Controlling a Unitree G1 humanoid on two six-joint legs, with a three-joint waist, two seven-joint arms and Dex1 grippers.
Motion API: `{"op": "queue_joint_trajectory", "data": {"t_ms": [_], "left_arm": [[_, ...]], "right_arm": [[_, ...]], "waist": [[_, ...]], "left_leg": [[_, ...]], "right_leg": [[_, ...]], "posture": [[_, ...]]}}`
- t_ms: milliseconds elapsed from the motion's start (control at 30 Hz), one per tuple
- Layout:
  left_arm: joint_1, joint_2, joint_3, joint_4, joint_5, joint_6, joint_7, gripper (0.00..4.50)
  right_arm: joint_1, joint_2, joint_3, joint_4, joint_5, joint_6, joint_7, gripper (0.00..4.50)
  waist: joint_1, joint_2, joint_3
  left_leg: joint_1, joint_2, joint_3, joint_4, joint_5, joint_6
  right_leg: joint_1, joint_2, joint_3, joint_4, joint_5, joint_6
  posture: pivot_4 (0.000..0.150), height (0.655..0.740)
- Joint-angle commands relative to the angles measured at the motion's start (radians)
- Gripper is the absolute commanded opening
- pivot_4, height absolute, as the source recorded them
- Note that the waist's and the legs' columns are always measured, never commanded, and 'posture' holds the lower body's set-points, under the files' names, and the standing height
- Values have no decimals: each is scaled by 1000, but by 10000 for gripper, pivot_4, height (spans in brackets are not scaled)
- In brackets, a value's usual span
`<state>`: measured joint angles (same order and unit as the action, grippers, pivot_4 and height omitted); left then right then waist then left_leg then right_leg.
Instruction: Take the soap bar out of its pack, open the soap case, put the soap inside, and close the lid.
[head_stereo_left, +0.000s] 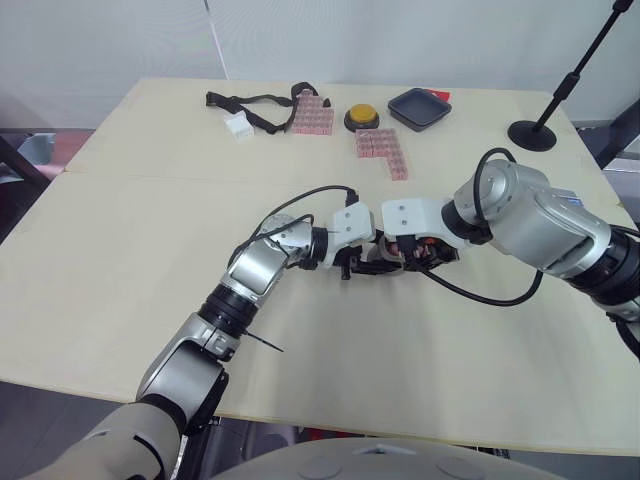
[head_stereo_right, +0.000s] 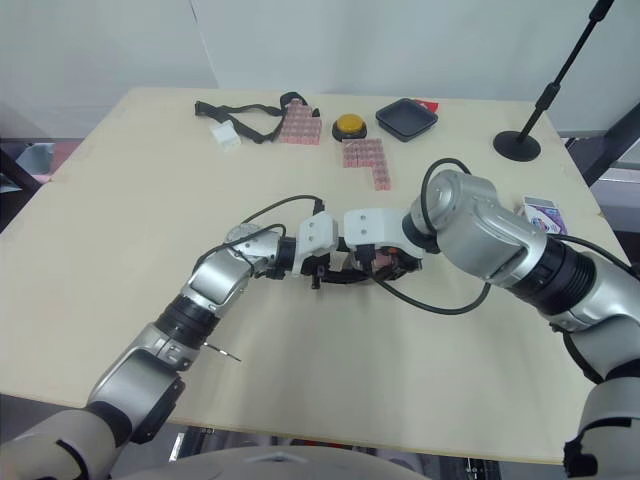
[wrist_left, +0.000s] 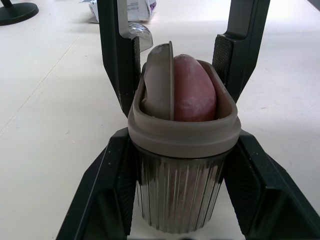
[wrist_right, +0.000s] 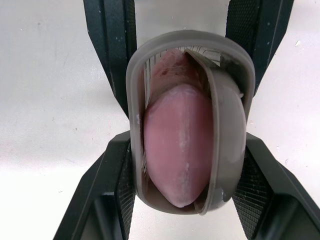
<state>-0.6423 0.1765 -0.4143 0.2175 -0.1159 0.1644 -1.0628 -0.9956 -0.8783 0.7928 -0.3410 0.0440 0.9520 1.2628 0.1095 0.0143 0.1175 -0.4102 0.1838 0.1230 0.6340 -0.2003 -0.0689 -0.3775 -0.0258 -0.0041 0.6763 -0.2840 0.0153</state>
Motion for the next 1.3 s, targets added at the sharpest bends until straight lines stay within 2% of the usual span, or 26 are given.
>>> {"op": "queue_joint_trajectory", "data": {"t_ms": [33, 567, 633, 667, 767, 833, 1000, 1100, 1167, 1300], "left_arm": [[-22, -1, 28, -10, -10, -16, 9, 21136], [-2, -24, 15, -9, 1, -33, 16, 21136], [-1, -18, 19, -7, -2, -38, 10, 20771], [2, -11, 23, -8, -7, -44, 3, 20771], [9, 4, 36, -12, -21, -55, -12, 20771], [19, 15, 46, -16, -32, -67, -22, 20771], [74, 39, 94, -68, -105, -91, -61, 20771], [136, 59, 139, -125, -207, -69, -118, 20771], [160, 66, 162, -138, -250, -59, -141, 20771], [196, 77, 187, -161, -286, -72, -156, 20771]], "right_arm": [[-2, -17, -40, -19, -25, -6, 1, 21277], [5, 5, -61, -29, -21, 15, 7, 21277], [7, 7, -68, -27, -12, 17, 12, 30732], [15, 2, -81, -27, -4, 18, 13, 33018], [47, -11, -128, -28, 20, 26, 11, 43815], [96, -36, -180, -24, 38, 1, 9, 44787], [328, -23, -488, -27, 216, 8, -28, 44787], [582, 72, -785, -1, 362, -152, -49, 44787], [697, 149, -925, 12, 430, -251, -58, 44787], [898, 215, -994, -21, 452, -517, 4, 44787]], "waist": [[0, 0, 0], [0, 0, 0], [0, 0, 0], [0, 0, 0], [1, 0, 0], [3, 0, 0], [14, 0, 0], [18, 0, 0], [26, 0, -2], [23, 0, -2]], "left_leg": [[0, 0, 0, 0, 0, 0], [0, 0, 0, 1, 0, 0], [0, 0, 0, 1, 0, 0], [0, 0, 0, 1, 0, 0], [0, 0, 0, 1, 0, 0], [0, 0, 0, 1, 0, 0], [0, 0, 1, 2, -1, 2], [0, 0, 1, 2, -1, 2], [-1, 0, 2, 2, -3, 3], [-2, -1, 3, 4, -4, 4]], "right_leg": [[0, 0, 0, 0, 0, 0], [0, 0, 0, 1, 0, 0], [0, 0, 0, 2, 0, 0], [0, 0, 1, 2, 0, 0], [0, 0, 1, 2, 0, 0], [0, 0, 1, 2, 0, 0], [0, -1, 1, 1, 0, 0], [-1, -1, 1, 1, 0, 0], [-1, -2, 1, -1, 0, 0], [-1, -2, 1, -1, 0, 0]], "posture": [[1500, 7400], [1500, 7400], [1500, 7400], [1500, 7400], [1500, 7400], [1500, 7400], [1500, 7400], [1500, 7400], [1500, 7400], [1500, 7400]]}}
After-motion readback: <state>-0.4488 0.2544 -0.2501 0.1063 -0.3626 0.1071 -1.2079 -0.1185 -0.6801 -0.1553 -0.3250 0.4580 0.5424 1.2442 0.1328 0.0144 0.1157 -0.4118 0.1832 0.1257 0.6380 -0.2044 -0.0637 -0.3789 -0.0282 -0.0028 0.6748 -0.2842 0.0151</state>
